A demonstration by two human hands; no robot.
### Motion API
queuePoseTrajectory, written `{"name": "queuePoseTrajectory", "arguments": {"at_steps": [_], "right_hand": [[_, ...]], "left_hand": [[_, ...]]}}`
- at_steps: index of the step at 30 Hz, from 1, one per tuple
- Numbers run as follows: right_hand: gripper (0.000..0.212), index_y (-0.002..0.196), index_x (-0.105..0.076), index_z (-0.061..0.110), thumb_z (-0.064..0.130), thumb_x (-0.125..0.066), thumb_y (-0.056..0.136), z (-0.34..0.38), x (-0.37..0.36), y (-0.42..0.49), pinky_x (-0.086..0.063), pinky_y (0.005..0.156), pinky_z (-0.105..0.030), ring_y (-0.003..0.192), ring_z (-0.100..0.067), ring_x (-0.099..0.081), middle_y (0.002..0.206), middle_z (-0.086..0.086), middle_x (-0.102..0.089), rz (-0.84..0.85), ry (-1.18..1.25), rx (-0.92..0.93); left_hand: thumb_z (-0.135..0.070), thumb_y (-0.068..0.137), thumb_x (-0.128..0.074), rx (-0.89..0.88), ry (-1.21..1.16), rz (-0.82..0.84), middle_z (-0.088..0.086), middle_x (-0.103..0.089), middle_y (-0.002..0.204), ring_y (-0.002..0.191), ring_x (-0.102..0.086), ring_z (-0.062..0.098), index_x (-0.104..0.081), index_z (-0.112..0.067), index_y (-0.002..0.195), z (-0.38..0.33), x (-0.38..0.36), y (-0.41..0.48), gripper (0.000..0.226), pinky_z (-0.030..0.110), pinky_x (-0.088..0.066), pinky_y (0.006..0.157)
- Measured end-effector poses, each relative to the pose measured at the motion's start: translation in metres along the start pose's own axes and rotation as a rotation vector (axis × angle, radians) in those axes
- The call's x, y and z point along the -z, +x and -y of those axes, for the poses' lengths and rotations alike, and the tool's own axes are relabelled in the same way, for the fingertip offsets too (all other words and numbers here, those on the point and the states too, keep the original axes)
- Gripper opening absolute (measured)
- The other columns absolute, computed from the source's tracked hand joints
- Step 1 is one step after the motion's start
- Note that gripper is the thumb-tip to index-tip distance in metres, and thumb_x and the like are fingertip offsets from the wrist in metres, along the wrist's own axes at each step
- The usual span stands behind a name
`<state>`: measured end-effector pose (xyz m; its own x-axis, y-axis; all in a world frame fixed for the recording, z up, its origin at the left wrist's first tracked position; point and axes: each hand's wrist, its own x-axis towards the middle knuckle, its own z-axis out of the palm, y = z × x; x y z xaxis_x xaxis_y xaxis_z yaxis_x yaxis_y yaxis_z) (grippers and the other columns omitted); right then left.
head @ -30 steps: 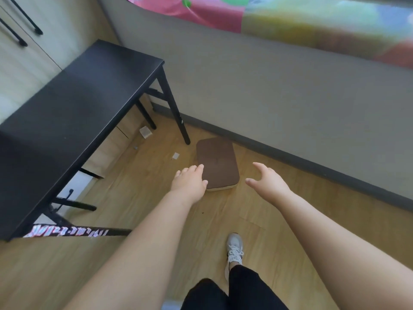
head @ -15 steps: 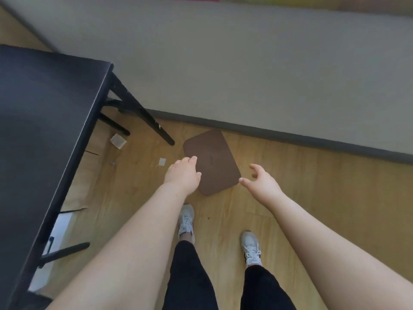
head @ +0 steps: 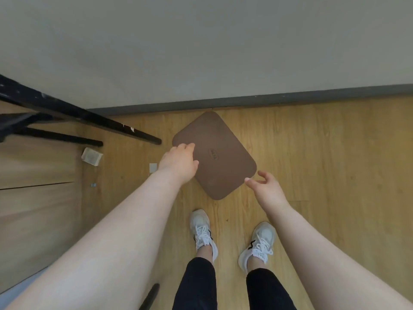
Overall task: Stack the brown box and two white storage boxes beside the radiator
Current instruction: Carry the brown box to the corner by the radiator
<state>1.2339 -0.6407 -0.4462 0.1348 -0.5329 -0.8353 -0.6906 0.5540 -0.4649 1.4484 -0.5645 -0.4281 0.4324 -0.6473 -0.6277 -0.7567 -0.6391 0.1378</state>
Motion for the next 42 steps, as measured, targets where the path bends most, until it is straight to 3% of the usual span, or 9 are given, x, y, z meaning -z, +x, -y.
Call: {"name": "queuePoseTrajectory", "arguments": {"at_steps": [4, 9, 21, 24, 26, 30, 33, 37, 42], "right_hand": [[0.061, 0.142, -0.038, 0.018, 0.031, -0.064, 0.089, -0.025, -0.019, 0.055, -0.044, 0.097, -0.038, 0.117, -0.027, -0.056, 0.132, -0.008, -0.055, -0.060, 0.115, -0.101], [0.064, 0.144, -0.032, 0.016, 0.031, -0.062, 0.090, -0.057, -0.061, 0.127, -0.044, 0.103, -0.047, 0.119, -0.031, -0.054, 0.134, -0.012, -0.053, -0.113, 0.259, -0.216], [0.053, 0.131, -0.046, 0.011, 0.026, -0.065, 0.084, -0.125, -0.145, 0.238, -0.045, 0.091, -0.045, 0.097, -0.030, -0.054, 0.112, -0.007, -0.058, -0.341, 0.619, -0.467], [0.052, 0.132, -0.046, 0.012, 0.023, -0.065, 0.084, -0.131, -0.156, 0.256, -0.043, 0.083, -0.039, 0.092, -0.028, -0.053, 0.107, -0.006, -0.056, -0.383, 0.710, -0.494], [0.054, 0.133, -0.046, 0.013, 0.024, -0.065, 0.083, -0.135, -0.161, 0.266, -0.044, 0.087, -0.039, 0.096, -0.028, -0.055, 0.115, -0.007, -0.060, -0.375, 0.756, -0.498], [0.057, 0.134, -0.046, 0.013, 0.025, -0.066, 0.083, -0.146, -0.167, 0.280, -0.044, 0.100, -0.047, 0.108, -0.031, -0.057, 0.122, -0.007, -0.061, -0.352, 0.797, -0.508], [0.053, 0.132, -0.047, 0.013, 0.024, -0.066, 0.083, -0.149, -0.168, 0.286, -0.044, 0.092, -0.044, 0.098, -0.027, -0.054, 0.114, -0.005, -0.059, -0.337, 0.797, -0.493], [0.053, 0.130, -0.048, 0.012, 0.023, -0.067, 0.082, -0.157, -0.160, 0.290, -0.040, 0.085, -0.040, 0.096, -0.030, -0.054, 0.116, -0.009, -0.061, -0.368, 0.777, -0.482], [0.057, 0.129, -0.048, 0.008, 0.024, -0.067, 0.078, -0.160, -0.143, 0.278, -0.037, 0.083, -0.039, 0.097, -0.031, -0.054, 0.112, -0.011, -0.060, -0.406, 0.744, -0.474]], "left_hand": [[-0.030, 0.099, -0.045, 0.010, -0.010, 0.034, 0.007, -0.032, 0.153, 0.137, -0.033, 0.028, -0.023, -0.018, 0.150, 0.015, -0.039, 0.062, 0.057, 0.042, -0.037, 0.109], [-0.030, 0.098, -0.045, -0.029, 0.099, 0.037, 0.009, -0.035, 0.150, 0.134, -0.037, 0.030, -0.024, -0.016, 0.149, 0.030, -0.086, 0.142, 0.057, 0.042, -0.037, 0.105], [-0.033, 0.095, -0.048, 0.070, 0.111, -0.026, 0.012, -0.026, 0.153, 0.137, -0.029, 0.033, -0.017, -0.013, 0.150, 0.069, -0.152, 0.275, 0.066, 0.044, -0.033, 0.108], [-0.035, 0.094, -0.050, 0.092, 0.047, -0.036, 0.011, -0.024, 0.155, 0.139, -0.028, 0.033, -0.018, -0.014, 0.150, 0.078, -0.159, 0.300, 0.068, 0.043, -0.030, 0.111], [-0.037, 0.092, -0.053, 0.125, -0.046, -0.018, 0.011, -0.026, 0.154, 0.138, -0.031, 0.033, -0.019, -0.017, 0.151, 0.081, -0.165, 0.313, 0.071, 0.042, -0.031, 0.111], [-0.041, 0.088, -0.060, 0.210, -0.382, -0.023, 0.008, -0.039, 0.148, 0.130, -0.044, 0.031, -0.030, -0.018, 0.147, 0.087, -0.172, 0.330, 0.070, 0.040, -0.038, 0.107], [-0.037, 0.083, -0.068, 0.263, -0.574, -0.027, 0.008, -0.055, 0.134, 0.116, -0.056, 0.031, -0.046, -0.016, 0.136, 0.092, -0.172, 0.334, 0.061, 0.042, -0.045, 0.101], [-0.038, 0.079, -0.072, 0.351, -0.586, -0.005, 0.008, -0.064, 0.119, 0.104, -0.061, 0.030, -0.057, -0.013, 0.124, 0.098, -0.179, 0.325, 0.054, 0.044, -0.050, 0.095], [-0.036, 0.078, -0.073, 0.403, -0.602, -0.012, 0.010, -0.063, 0.119, 0.104, -0.061, 0.032, -0.057, -0.012, 0.122, 0.099, -0.180, 0.297, 0.052, 0.046, -0.050, 0.095]]}}
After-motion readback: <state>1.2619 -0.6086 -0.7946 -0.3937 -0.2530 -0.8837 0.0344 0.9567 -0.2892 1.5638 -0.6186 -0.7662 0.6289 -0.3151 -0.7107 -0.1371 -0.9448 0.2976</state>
